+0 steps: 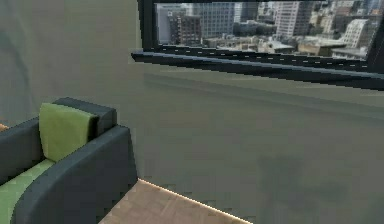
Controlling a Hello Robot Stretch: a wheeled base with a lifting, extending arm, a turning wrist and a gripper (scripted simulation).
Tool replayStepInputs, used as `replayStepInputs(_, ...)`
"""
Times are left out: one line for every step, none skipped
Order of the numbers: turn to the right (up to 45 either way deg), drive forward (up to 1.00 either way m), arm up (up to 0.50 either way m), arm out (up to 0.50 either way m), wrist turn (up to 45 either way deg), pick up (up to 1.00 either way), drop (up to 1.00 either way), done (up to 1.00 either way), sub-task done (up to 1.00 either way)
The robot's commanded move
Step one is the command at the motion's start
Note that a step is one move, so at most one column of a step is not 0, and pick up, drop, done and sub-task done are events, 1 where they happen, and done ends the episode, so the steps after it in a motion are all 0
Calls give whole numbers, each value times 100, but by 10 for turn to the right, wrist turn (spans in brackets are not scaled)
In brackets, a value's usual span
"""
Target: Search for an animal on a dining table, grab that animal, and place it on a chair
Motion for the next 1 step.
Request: replayStepInputs(450,0,0,0,0,0,0,0,0)
